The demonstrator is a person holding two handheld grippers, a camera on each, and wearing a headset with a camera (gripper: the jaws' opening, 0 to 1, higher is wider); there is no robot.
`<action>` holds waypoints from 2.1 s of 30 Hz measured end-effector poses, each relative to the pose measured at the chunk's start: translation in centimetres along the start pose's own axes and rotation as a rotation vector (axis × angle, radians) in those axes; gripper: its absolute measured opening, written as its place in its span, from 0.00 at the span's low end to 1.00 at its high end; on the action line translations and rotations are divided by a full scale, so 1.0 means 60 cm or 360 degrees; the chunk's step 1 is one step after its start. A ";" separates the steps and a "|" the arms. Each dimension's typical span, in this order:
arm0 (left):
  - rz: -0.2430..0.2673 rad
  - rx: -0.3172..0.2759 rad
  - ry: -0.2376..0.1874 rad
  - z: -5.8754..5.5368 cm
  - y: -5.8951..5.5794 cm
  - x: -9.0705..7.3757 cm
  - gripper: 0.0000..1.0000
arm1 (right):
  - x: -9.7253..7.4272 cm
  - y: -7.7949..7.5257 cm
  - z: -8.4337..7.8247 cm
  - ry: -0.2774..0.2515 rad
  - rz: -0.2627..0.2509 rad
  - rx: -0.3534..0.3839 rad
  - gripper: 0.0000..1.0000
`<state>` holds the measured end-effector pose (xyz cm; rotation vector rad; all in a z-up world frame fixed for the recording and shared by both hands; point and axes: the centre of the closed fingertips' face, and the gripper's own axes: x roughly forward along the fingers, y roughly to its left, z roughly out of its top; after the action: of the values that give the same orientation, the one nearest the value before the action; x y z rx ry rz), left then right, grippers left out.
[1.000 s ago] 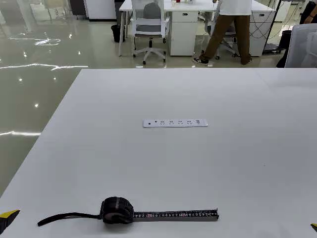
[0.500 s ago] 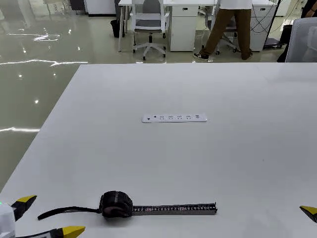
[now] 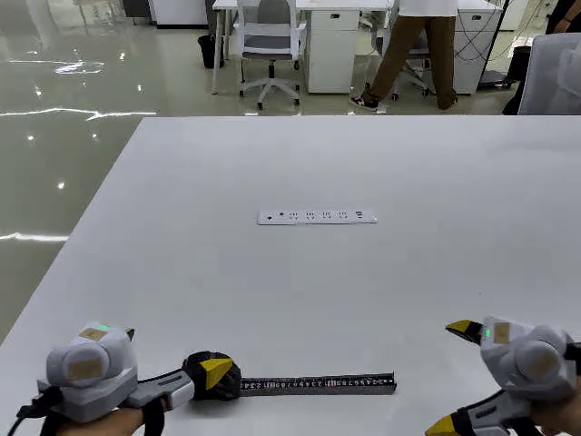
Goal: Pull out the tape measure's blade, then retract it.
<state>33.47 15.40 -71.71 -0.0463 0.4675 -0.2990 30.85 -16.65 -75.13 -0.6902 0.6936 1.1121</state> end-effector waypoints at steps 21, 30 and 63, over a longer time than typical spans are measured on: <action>0.0002 -0.0064 0.0097 -0.098 -0.041 0.036 1.00 | 0.140 -0.014 -0.052 0.0415 0.0419 -0.0242 0.40; 0.0023 -0.0052 0.0094 -0.099 -0.034 0.037 0.94 | 0.145 -0.004 -0.056 0.0450 0.0456 -0.0300 0.17; 0.0283 -0.0253 0.0301 -0.135 -0.014 0.077 0.57 | 0.145 0.003 -0.062 0.0514 0.0392 -0.0285 0.11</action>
<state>33.53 13.40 -80.85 -0.1314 0.6781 -0.0910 32.66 -14.73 -84.19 -0.9696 0.9817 1.3137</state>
